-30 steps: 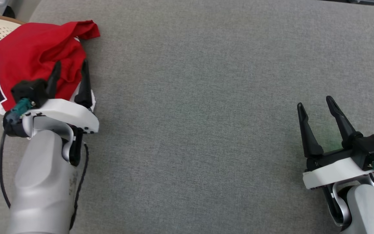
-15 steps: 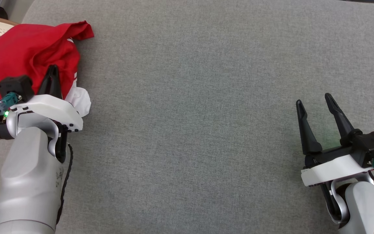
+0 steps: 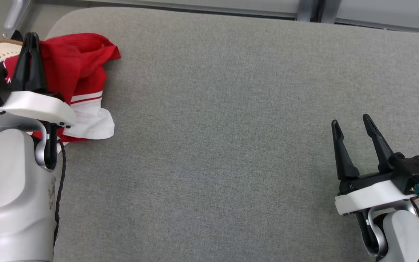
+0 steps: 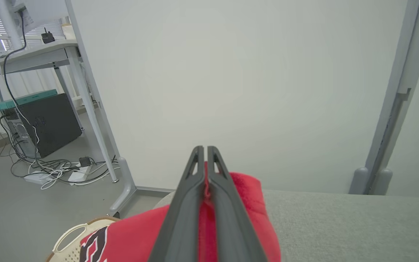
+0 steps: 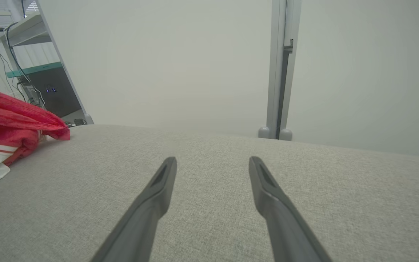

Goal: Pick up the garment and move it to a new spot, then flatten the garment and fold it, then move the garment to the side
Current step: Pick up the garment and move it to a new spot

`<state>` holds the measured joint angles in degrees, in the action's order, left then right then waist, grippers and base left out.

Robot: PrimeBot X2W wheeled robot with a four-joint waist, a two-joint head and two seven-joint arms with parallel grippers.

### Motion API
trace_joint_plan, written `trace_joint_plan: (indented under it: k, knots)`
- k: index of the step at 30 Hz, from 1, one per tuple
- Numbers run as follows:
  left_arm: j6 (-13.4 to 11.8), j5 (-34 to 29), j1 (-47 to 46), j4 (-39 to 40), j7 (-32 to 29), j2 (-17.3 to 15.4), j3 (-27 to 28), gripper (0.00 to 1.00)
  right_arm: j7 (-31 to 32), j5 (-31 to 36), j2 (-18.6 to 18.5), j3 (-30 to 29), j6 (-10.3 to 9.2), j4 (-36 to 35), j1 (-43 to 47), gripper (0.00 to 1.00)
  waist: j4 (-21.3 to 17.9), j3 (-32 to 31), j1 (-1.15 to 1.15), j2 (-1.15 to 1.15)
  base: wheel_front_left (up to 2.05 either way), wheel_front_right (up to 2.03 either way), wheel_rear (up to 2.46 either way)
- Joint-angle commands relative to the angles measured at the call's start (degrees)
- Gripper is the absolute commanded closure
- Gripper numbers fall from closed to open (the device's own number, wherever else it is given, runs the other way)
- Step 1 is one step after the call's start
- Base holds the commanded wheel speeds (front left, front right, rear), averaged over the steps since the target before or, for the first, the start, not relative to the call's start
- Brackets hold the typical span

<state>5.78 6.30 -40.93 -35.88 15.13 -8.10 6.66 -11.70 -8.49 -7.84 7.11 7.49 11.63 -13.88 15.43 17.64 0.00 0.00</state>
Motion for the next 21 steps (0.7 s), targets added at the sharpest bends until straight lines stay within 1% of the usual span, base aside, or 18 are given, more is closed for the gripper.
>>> trace_joint_plan:
  k: [1, 8, 12, 16, 21]
  knots:
    - [0.2, -0.4, 1.0, 1.8, 0.0, -0.1, 0.1, 1.0, -0.5, -0.4, 0.1, -0.2, 0.0, 0.1, 0.5, 0.0, -0.2, -1.3, 0.0, 0.0, 0.0, 0.0, 0.0]
    - [1.2, -1.0, 5.6, 15.1, 0.0, 0.4, -2.3, 1.0, -1.8, -1.0, 2.0, -0.5, 0.0, 1.7, 1.4, 0.0, -1.9, -5.3, 0.0, 0.0, 0.0, 0.0, 0.0]
    - [1.4, -0.8, 7.5, 21.2, 0.0, 1.0, -5.7, 1.0, -2.5, -1.5, 2.9, -0.7, 0.0, 2.7, 1.8, 0.0, -3.8, -7.0, 0.0, 0.0, 0.0, 0.0, 0.0]
    - [1.6, -0.1, 8.8, 26.9, -2.5, 1.8, -11.0, 1.0, -3.0, -1.8, 3.7, -0.7, 0.0, 3.5, 1.9, 0.0, -6.4, -8.0, 0.0, 0.0, 0.0, 0.0, 0.0]
    - [1.7, 2.0, 9.7, 32.9, -6.5, 3.4, -20.6, 1.0, -3.3, -2.0, 4.2, -0.8, 0.0, 3.8, 1.2, 0.0, -11.0, -7.5, 0.0, 0.0, 0.0, 0.0, 0.0]
